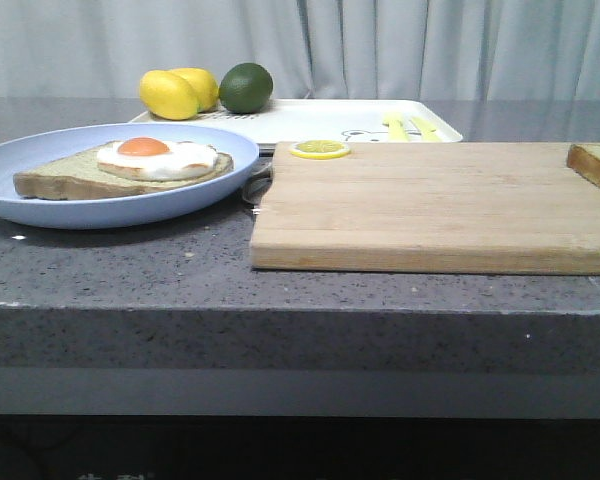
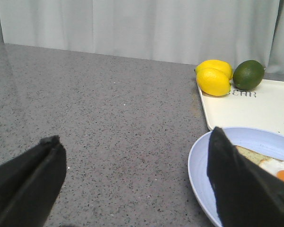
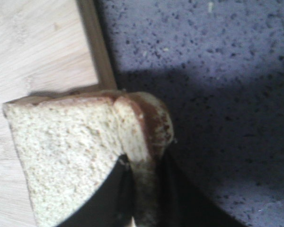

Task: Place bread and move sandwich to tray
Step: 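Grasp the bread slice edge with the right gripper and lift, then carry the bread slice over the egg toast on the blue plate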

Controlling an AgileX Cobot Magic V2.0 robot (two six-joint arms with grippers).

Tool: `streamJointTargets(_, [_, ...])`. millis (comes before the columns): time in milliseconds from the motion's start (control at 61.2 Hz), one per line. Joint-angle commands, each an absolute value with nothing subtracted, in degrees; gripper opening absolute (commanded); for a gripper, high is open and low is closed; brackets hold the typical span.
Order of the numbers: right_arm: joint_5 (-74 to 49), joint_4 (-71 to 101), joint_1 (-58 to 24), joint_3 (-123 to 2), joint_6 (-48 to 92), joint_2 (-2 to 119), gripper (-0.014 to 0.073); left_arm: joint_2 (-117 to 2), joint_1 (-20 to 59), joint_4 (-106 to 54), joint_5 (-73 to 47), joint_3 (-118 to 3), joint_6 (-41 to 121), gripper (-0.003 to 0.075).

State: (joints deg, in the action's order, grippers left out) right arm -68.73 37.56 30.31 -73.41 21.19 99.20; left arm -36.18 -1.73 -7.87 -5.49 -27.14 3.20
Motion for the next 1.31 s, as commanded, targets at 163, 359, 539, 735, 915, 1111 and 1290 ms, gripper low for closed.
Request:
streamJointTargets(163, [-72.80, 46.38, 30.51, -75.10, 21.85, 93.71, -0.0060, -36.36, -1.75, -8.03, -0.56, -29.45, 2.79, 0.0598])
streamJointTargets(359, [-75.53, 59.18, 29.60, -75.10, 21.90, 89.25, -0.0060, -36.36, -1.75, -8.03, -0.56, -29.45, 2.79, 0.0598])
streamJointTargets(539, [-75.23, 64.94, 20.87, -75.10, 21.90, 87.42, -0.0060, -36.36, -1.75, -8.03, -0.56, -29.45, 2.79, 0.0598])
streamJointTargets(735, [-64.16, 68.14, 3.01, -75.10, 21.90, 88.10, -0.0060, -36.36, -1.75, -8.03, -0.56, -29.45, 2.79, 0.0598])
streamJointTargets(915, [-51.04, 76.32, -11.86, -75.10, 21.90, 90.85, -0.0060, -36.36, -1.75, -8.03, -0.56, -29.45, 2.79, 0.0598])
streamJointTargets(1111, [-38.79, 86.56, -22.96, -75.10, 21.90, 95.84, -0.0060, -36.36, -1.75, -8.03, -0.56, -29.45, 2.79, 0.0598])
streamJointTargets(1290, [-29.85, 92.73, -27.75, -75.10, 21.95, 100.54, -0.0060, -36.36, -1.75, -8.03, -0.56, -29.45, 2.79, 0.0598])
